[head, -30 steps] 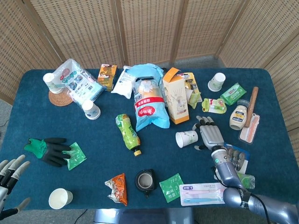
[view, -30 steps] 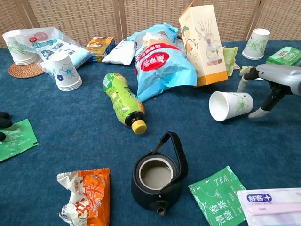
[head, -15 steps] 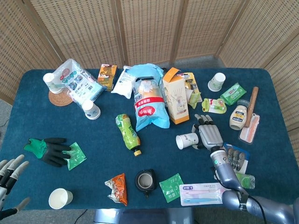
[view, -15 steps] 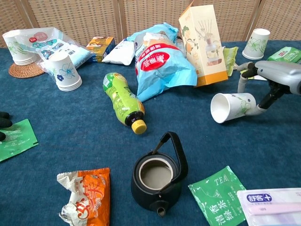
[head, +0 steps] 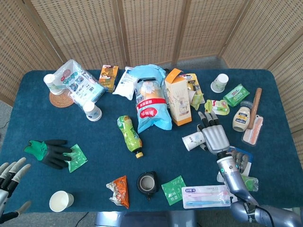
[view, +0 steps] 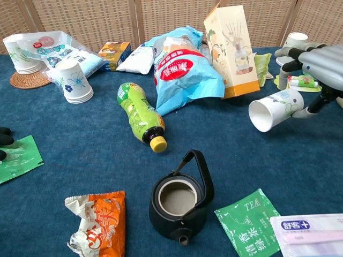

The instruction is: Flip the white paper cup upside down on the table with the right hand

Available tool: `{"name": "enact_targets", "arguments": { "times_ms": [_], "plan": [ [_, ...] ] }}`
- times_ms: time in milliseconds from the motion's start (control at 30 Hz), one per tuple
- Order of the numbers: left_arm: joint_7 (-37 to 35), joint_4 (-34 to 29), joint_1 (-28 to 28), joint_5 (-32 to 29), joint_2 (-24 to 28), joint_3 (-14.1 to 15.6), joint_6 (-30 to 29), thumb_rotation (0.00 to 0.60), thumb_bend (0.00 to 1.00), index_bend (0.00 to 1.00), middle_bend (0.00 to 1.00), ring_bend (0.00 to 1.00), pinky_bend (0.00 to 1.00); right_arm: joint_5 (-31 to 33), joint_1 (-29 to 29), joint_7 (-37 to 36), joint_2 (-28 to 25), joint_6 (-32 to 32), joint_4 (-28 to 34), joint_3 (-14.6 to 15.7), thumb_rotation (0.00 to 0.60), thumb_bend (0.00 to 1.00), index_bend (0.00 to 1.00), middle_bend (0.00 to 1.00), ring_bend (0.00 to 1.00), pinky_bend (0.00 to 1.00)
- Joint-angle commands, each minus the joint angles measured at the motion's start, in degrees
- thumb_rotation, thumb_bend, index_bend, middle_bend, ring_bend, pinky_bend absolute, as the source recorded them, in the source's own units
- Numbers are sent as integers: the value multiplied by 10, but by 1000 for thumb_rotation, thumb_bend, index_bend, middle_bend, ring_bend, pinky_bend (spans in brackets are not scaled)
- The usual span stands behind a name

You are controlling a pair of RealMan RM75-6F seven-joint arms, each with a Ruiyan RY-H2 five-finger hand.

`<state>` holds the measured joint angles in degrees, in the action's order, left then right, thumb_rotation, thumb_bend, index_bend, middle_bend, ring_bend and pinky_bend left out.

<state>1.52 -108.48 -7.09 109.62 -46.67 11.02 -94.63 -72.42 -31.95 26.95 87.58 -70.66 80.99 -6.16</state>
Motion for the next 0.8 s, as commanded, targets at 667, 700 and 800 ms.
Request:
{"name": "enact_targets", "arguments": {
  "times_ms": [667,700,800],
  "plan": [
    [-9,2,0,1,3,1,-4,600,272,0,0,0,0,-124,6,127,92,-89,-145,16,600,276,498,0,0,0],
    [-9,2,0,1,3,1,-3,600,271,0,0,0,0,-128,7,131,95,-92,-151,15,600,277,497,0,0,0],
    [-9,2,1,1,3,1,-3,600,271,0,0,0,0,-140,8,137,108,-103,-174,16,600,279,495,0,0,0]
  ]
}}
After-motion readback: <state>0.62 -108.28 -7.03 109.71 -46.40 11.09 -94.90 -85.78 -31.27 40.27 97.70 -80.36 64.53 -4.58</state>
